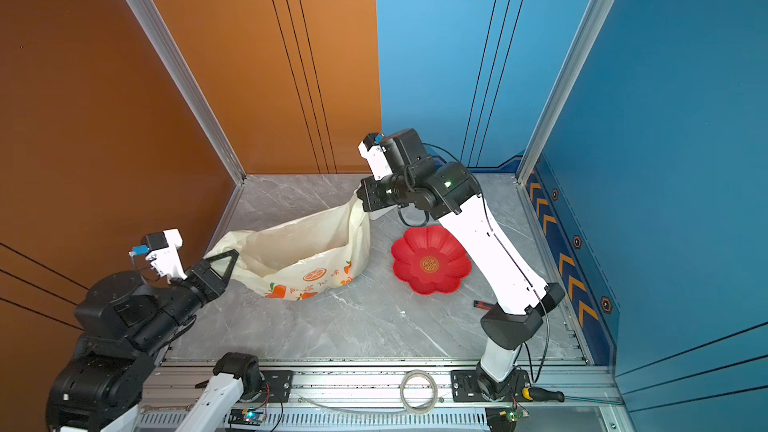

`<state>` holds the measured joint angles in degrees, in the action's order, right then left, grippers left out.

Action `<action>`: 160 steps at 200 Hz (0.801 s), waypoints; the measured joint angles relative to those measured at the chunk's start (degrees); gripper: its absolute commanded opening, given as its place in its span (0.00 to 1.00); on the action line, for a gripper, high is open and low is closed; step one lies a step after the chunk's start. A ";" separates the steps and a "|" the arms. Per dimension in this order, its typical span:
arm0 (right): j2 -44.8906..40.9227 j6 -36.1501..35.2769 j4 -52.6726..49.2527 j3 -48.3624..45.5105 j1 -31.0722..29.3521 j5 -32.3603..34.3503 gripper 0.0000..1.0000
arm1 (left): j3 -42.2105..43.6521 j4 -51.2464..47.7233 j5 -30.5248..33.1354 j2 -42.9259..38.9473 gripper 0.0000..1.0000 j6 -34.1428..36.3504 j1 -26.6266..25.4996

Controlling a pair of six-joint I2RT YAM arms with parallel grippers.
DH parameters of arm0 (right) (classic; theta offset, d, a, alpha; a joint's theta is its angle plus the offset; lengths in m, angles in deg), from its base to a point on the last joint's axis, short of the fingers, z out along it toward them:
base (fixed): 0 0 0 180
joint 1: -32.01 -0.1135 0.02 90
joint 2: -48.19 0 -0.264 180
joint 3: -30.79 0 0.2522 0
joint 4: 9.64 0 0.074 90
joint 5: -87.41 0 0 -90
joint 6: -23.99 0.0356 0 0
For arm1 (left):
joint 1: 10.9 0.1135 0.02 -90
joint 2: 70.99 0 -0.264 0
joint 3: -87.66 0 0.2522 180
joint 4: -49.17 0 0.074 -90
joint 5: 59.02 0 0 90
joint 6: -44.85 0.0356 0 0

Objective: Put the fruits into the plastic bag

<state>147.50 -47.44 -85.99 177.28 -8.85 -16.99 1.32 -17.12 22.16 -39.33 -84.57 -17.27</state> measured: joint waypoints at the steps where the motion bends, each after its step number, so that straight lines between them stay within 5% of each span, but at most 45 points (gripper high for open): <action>1: 0.00 0.07 -0.02 0.22 0.00 0.00 0.00 | -0.22 -0.09 0.17 0.17 0.00 0.22 0.00; 50: -1.75 4.90 3.41 8.61 2.03 -6.54 0.00 | -3.72 0.09 1.70 6.32 0.00 2.75 0.00; 105: -1.55 7.45 5.20 6.49 -0.46 -10.45 0.00 | 0.57 10.78 -7.67 8.92 0.00 -2.89 -0.42; 160: 0.07 7.21 5.22 5.60 -4.07 -9.90 0.00 | 0.83 18.23 -11.61 10.43 0.00 -4.96 -6.80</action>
<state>147.57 -40.23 -80.77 182.87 -12.92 -26.89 2.15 1.11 10.56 -28.91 -89.53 -24.07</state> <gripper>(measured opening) 0.047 0.045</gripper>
